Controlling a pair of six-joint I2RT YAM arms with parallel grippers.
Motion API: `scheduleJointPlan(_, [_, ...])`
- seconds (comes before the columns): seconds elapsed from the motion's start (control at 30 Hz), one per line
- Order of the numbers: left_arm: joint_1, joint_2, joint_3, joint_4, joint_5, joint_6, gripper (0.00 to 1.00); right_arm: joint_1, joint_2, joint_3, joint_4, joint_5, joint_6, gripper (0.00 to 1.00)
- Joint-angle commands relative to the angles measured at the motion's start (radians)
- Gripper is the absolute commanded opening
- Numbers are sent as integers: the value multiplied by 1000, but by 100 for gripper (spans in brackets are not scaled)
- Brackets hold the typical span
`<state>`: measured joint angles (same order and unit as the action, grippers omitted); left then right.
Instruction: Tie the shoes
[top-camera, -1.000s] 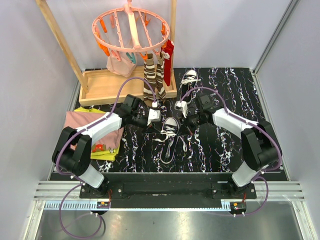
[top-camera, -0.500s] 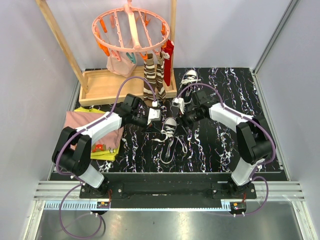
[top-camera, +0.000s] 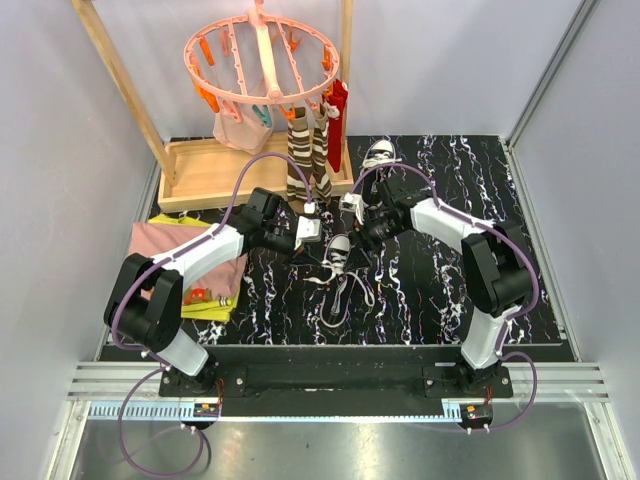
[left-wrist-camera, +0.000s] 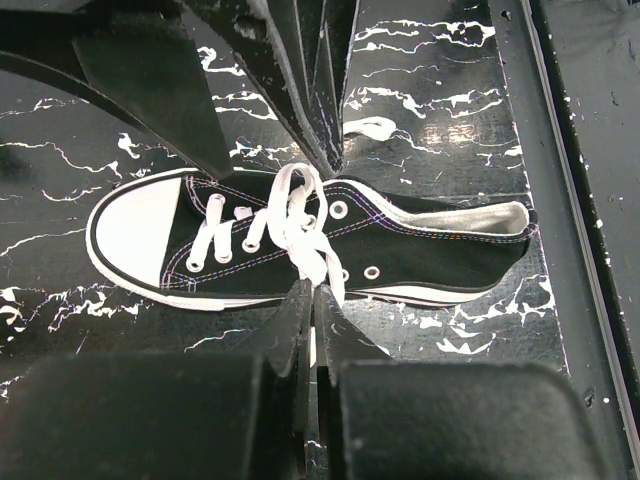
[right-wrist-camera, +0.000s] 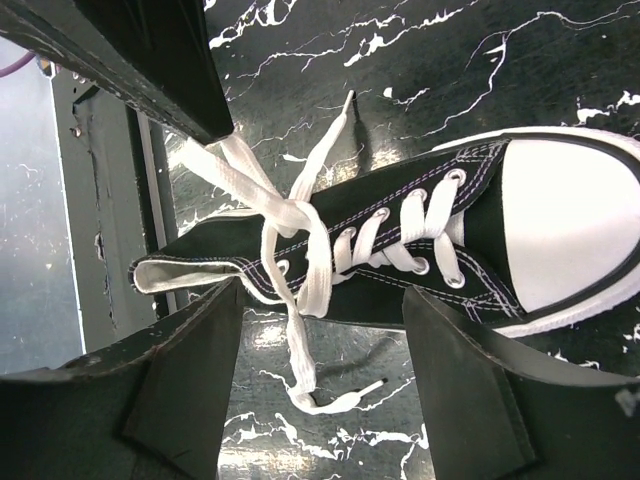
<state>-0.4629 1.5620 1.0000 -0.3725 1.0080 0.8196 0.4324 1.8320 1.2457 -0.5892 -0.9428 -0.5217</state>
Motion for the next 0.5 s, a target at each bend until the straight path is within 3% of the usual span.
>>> scheduleJointPlan(0.0, [4,3,43,12,47,10,0,11,24,54,-52,-42,-50,73])
scheduleJointPlan(0.13, [4,6,42,11,46,12,0,22,39,61,-72,-33,-78,71])
scheduleJointPlan(0.4, [4,13,45,11,44,12,0,34,43,64,-70,-19,-95,58])
scheduleJointPlan(0.47, [4,13,43,11,44,12,0,34,39,63,-69,-13,-100,50])
